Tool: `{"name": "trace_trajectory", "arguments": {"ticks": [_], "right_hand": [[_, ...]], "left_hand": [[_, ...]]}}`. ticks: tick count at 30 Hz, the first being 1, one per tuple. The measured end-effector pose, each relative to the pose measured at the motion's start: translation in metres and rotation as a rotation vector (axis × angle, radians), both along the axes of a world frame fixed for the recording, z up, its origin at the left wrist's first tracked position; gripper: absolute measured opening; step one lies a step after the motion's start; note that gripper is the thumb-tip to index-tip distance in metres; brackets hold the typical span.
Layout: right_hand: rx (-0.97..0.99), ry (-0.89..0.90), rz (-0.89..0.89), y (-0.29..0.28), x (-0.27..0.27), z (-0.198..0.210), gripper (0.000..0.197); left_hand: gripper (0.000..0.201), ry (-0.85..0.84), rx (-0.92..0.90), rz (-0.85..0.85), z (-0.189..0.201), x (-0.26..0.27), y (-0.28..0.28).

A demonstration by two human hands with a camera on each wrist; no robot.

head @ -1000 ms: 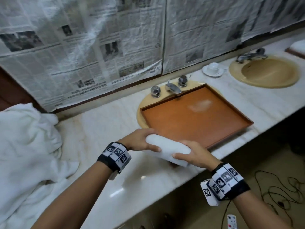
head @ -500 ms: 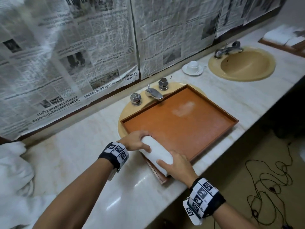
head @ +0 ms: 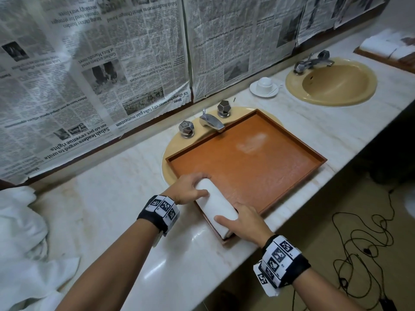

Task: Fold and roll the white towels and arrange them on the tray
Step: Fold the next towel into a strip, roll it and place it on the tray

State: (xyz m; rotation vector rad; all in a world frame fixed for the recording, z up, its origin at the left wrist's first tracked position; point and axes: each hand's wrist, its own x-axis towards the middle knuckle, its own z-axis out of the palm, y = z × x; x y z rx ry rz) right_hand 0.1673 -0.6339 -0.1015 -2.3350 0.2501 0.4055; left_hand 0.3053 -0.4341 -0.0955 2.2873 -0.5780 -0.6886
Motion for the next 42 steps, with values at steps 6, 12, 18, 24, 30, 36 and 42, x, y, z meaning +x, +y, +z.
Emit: {"name": "trace_trajectory", "arguments": {"ticks": [6, 12, 18, 24, 30, 36, 42], "right_hand": [[-0.072, 0.015, 0.03, 0.001, 0.0, 0.0, 0.068], [-0.098, 0.05, 0.042, 0.0, -0.002, 0.004, 0.072], [-0.136, -0.019, 0.11, 0.001, -0.003, 0.016, 0.082], [-0.235, -0.327, 0.278, 0.018, 0.004, 0.034, 0.085], [-0.277, -0.429, 0.541, 0.071, -0.005, 0.051, 0.09], [-0.261, -0.459, 0.757, 0.151, -0.026, 0.047, 0.086], [-0.254, -0.463, 0.9, 0.238, -0.05, 0.048, 0.086]], "left_hand": [[0.056, -0.057, -0.001, 0.046, -0.002, -0.007, 0.001], [0.065, -0.111, -0.022, 0.097, 0.0, -0.017, 0.009], [0.063, -0.181, -0.036, 0.278, 0.006, -0.048, 0.024], [0.062, -0.184, 0.037, 0.447, 0.016, -0.104, 0.061], [0.067, -0.147, 0.114, 0.615, 0.02, -0.173, 0.124], [0.07, -0.178, 0.126, 0.771, 0.025, -0.246, 0.192], [0.07, -0.182, 0.167, 0.903, 0.027, -0.308, 0.271]]}}
